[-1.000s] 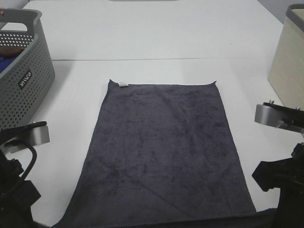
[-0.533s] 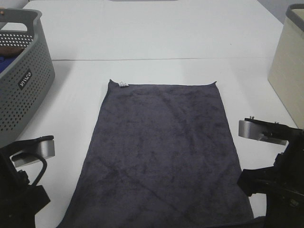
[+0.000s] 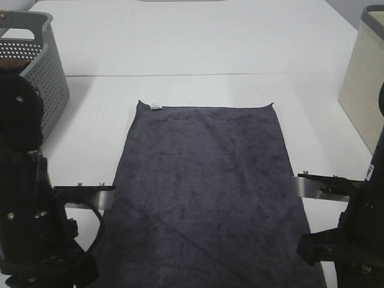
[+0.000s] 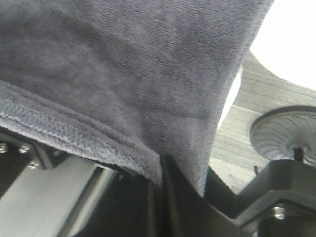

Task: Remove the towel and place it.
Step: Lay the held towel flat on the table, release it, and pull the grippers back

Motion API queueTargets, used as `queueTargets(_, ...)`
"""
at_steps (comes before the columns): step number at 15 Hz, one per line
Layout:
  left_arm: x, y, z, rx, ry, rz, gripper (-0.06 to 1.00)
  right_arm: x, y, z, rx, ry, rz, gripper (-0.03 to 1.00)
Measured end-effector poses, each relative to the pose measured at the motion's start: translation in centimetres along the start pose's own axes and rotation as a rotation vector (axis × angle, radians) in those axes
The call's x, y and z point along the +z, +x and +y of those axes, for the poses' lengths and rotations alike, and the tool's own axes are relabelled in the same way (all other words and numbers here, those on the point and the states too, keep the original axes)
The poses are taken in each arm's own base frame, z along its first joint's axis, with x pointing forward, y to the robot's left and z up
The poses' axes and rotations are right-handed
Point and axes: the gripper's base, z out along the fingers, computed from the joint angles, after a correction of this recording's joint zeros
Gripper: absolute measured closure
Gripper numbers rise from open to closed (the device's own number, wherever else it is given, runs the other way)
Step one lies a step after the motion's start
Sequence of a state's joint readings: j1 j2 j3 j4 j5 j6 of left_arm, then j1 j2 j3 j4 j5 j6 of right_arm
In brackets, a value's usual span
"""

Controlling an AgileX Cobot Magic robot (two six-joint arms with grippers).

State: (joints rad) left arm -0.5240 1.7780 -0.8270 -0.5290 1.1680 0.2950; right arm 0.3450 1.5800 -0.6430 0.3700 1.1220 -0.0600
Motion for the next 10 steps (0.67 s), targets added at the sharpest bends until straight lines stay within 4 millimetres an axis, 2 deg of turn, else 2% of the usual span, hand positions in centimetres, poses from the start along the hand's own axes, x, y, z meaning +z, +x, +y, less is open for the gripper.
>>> queueTargets(4, 0.2, -2.3, -0.1, 0.016, -0.039, 0.017, 0.94, 0.6, -0.6, -0.6, -0.003, 0.036, 0.027, 0.96)
queueTargets(6, 0.7, -2.6, -0.3, 0.02, -0.043, 0.038, 0.94, 1.1, -1.1, -0.7, -0.008, 0.04, 0.057, 0.96)
queueTargets(10, 1.9, -2.3, -1.8, 0.085, -0.084, 0.079, 0.94, 1.5, -1.5, -1.1, -0.005, 0.056, 0.07, 0.96)
